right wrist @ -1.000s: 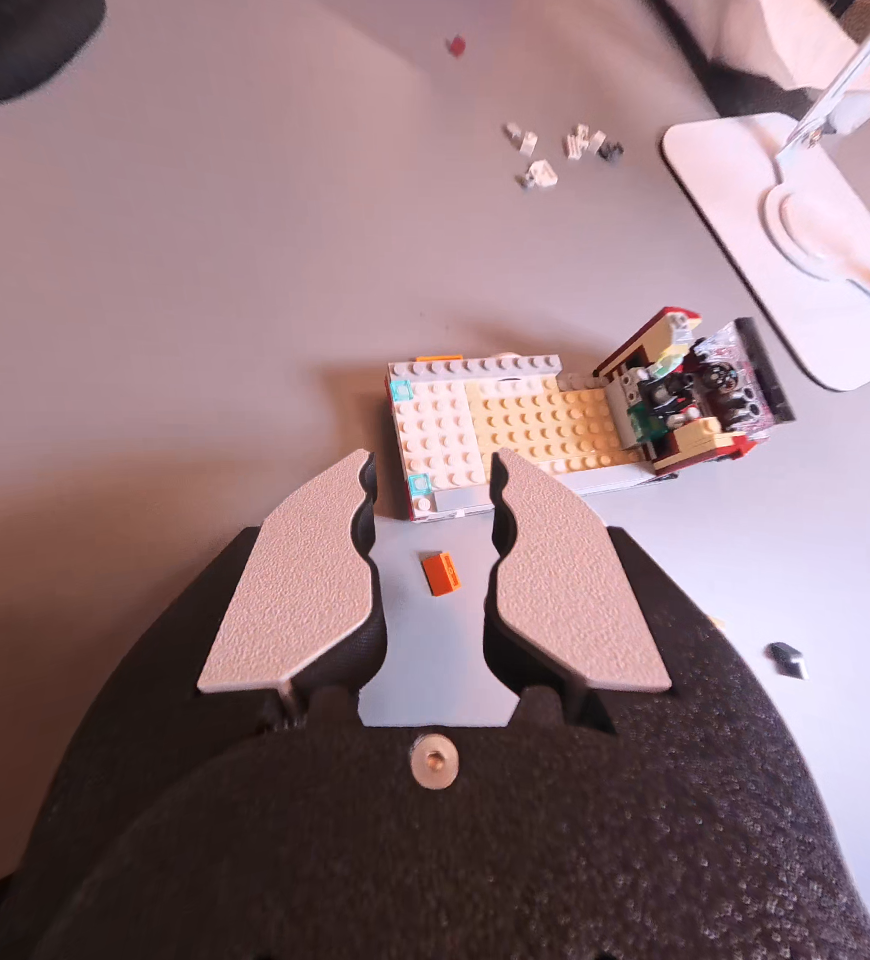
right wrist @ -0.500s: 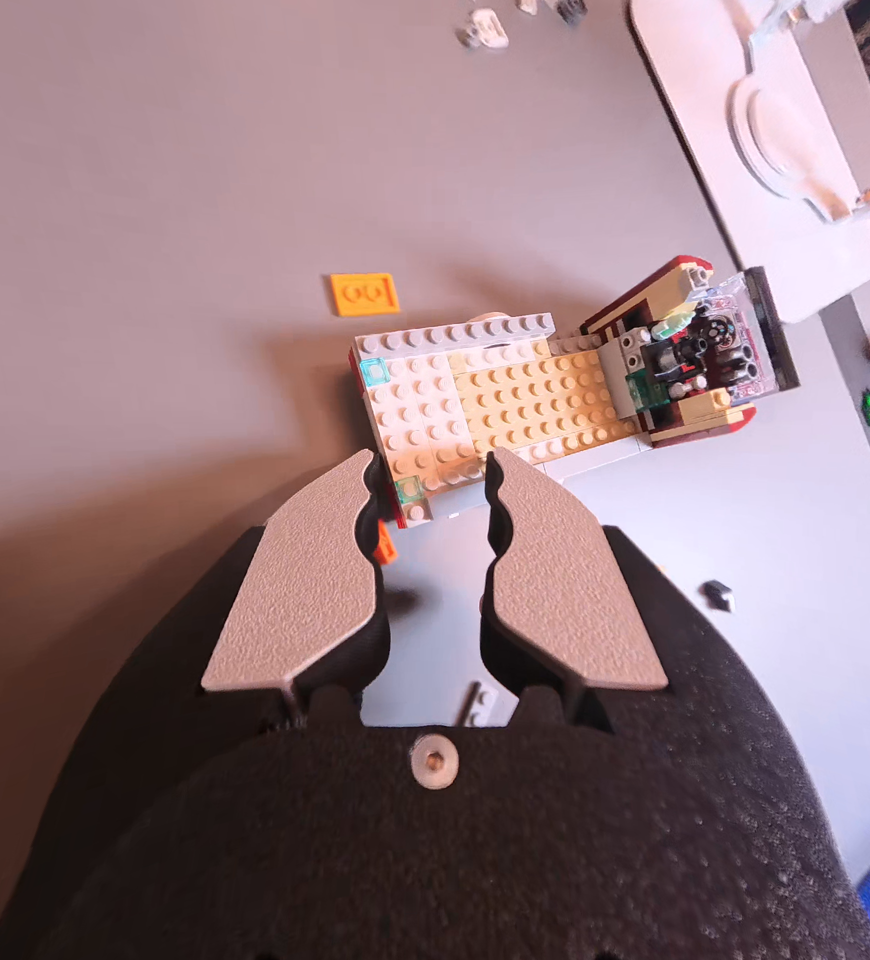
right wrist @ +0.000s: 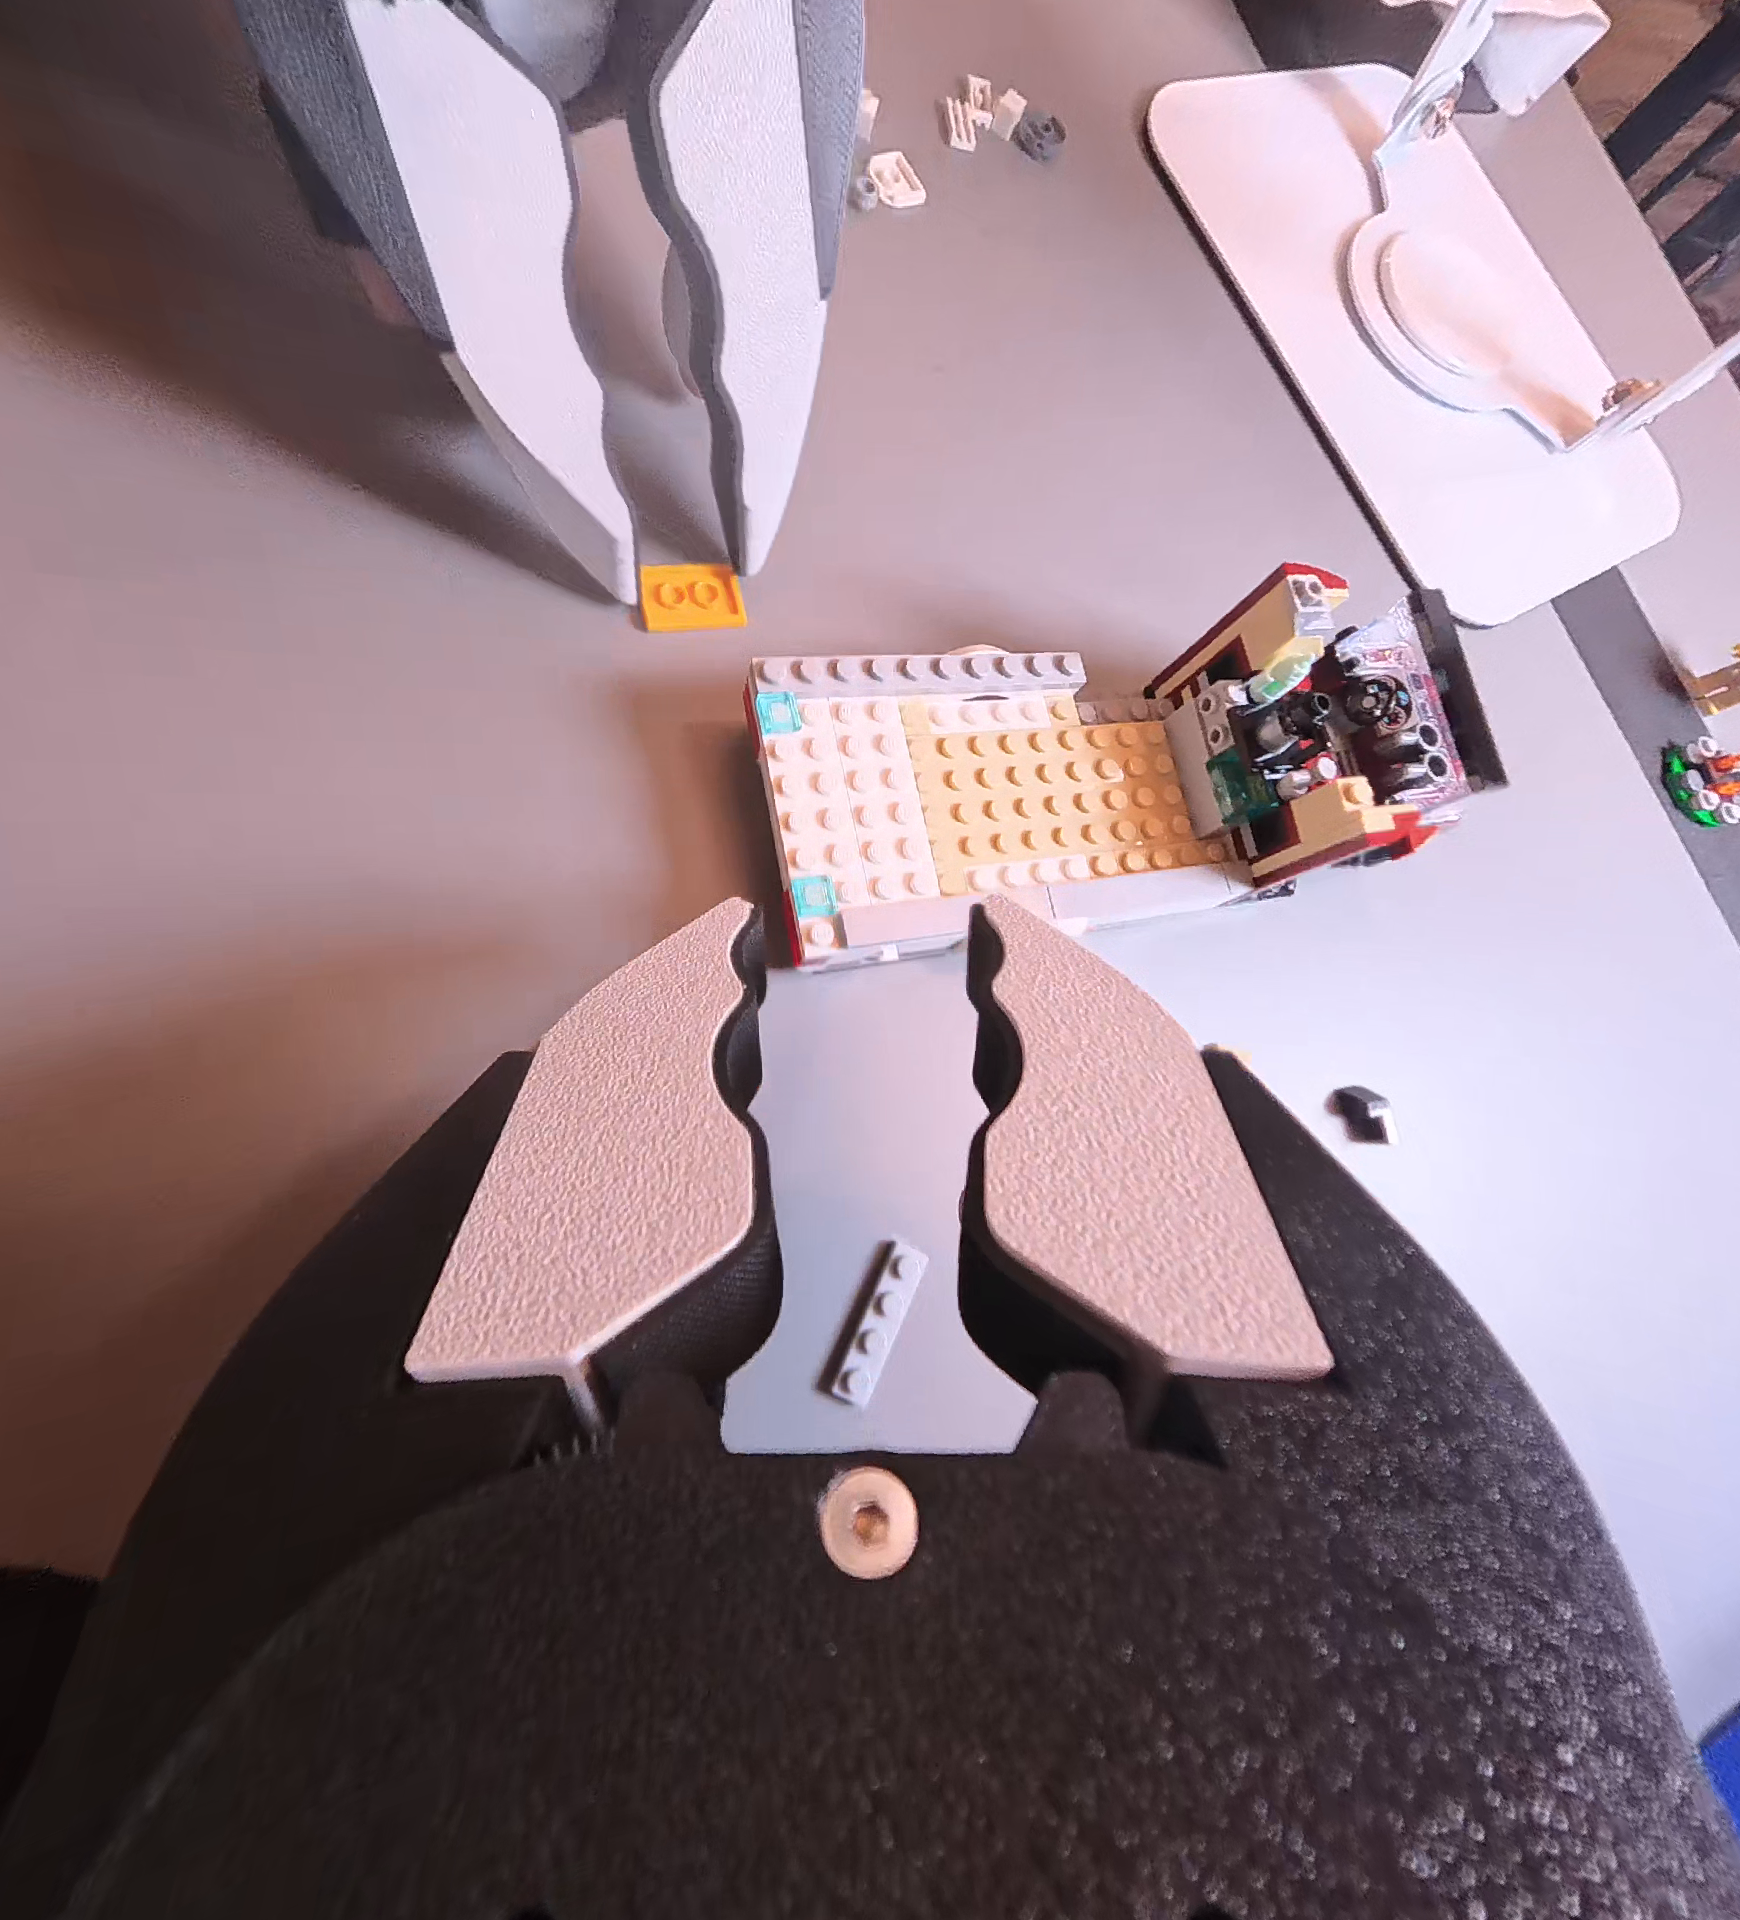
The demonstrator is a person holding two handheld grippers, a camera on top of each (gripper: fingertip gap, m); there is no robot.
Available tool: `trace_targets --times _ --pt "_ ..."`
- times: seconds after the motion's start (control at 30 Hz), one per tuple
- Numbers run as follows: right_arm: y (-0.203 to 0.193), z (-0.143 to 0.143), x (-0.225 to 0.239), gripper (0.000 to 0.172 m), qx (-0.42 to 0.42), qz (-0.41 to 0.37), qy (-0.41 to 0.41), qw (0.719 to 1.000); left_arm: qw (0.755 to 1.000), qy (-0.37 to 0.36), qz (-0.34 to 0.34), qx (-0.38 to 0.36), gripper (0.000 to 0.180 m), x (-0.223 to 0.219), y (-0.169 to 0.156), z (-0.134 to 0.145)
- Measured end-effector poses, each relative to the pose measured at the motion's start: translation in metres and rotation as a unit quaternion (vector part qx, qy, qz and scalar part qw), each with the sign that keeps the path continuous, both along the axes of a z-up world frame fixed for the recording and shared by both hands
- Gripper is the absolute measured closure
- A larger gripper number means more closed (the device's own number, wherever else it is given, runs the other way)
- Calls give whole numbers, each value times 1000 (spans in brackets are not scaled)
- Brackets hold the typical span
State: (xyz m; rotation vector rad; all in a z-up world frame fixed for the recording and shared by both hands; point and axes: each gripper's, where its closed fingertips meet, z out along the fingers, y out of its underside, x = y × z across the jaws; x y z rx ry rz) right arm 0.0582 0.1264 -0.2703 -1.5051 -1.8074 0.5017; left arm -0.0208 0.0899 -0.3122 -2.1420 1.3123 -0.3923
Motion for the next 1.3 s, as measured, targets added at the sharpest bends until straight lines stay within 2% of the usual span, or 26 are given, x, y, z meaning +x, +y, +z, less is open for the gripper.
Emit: trace_targets --times 0.1,0.13,0.17,0.2,0.27,0.33,0.4,0.47,0.53,0.57,0.6,0.63,0.77,0.9,0.97,1.03,1.13,1.3 --pt "-5 -2 9 135 -19 15 -4 1000 1000 15 -14 -12 156 -5 -11 0" --pt "-8 -6 13 135 -30 24 -13 999 999 32 -4 -3 161 -16 -13 1" --pt "-11 -12 18 135 -40 32 -25 998 999 36 5 21 180 -28 -15 9" --pt "-13 -17 23 135 -47 36 -35 998 998 25 29 39 180 -44 -19 24" --pt "-15 -27 31 135 -61 37 -46 996 991 11 111 79 180 -94 -26 63" --pt "-17 -33 33 136 -78 39 -49 995 969 24 213 125 180 -164 -37 98" --pt "-19 -33 30 139 -87 45 -49 994 942 49 302 142 180 -230 -55 116" --pt "-20 -35 26 142 -84 53 -66 993 929 40 343 132 180 -262 -74 120" --pt "-22 -37 22 142 -67 64 -88 992 940 5 323 109 180 -248 -82 109" --pt "-22 -39 19 142 -62 66 -97 991 949 -2 299 99 174 -231 -82 99" --pt "-23 -40 16 146 -63 66 -105 990 958 -6 275 86 159 -214 -81 87" --pt "-25 -40 13 155 -72 68 -114 989 965 -15 251 73 153 -195 -77 76" --pt "-42 -38 12 162 -111 103 -142 978 986 -47 151 46 138 -128 -53 48" --pt "-73 -3 -4 162 -157 145 -48 976 997 -32 76 8 128 -96 -31 23" --pt "-81 0 -6 162 -151 150 -40 976 999 -4 50 -14 126 -91 -25 10" --pt "-85 -4 -7 162 -140 150 -44 978 999 20 19 -46 130 -87 -29 -1" --pt "-87 -9 -6 162 -144 145 -43 978 998 33 16 -58 153 -87 -31 -1" --pt "-87 -4 -9 162 -155 146 -21 977 996 71 20 -47 156 -99 -43 -1"
